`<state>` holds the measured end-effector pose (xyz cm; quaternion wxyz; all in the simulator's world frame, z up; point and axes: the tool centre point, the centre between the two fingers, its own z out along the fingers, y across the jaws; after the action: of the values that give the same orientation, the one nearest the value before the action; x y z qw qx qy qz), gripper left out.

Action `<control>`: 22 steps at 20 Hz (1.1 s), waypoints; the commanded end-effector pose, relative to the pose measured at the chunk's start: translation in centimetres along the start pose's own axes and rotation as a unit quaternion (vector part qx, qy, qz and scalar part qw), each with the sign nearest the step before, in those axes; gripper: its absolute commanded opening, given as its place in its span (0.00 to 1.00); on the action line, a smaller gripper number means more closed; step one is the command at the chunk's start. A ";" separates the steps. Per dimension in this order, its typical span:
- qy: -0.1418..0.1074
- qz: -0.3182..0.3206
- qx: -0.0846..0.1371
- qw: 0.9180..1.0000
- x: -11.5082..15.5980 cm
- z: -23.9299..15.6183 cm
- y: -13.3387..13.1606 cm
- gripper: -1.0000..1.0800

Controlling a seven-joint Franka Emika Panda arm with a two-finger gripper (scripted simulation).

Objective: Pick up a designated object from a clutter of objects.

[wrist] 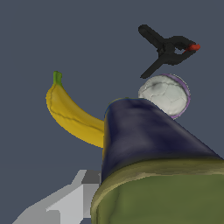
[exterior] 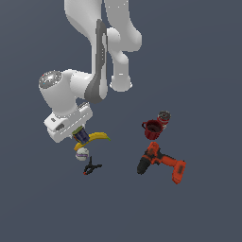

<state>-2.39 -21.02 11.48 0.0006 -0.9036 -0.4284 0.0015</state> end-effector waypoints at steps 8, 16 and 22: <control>0.000 0.000 -0.003 1.000 9.0 -7.4 -2.3 0.00; 0.000 0.000 -0.003 1.000 17.2 -13.8 -4.4 0.00; 0.000 -0.001 -0.002 1.000 22.9 -18.3 -5.7 0.00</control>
<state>7.08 -0.92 28.43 -0.0005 -0.9030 -0.4296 0.0020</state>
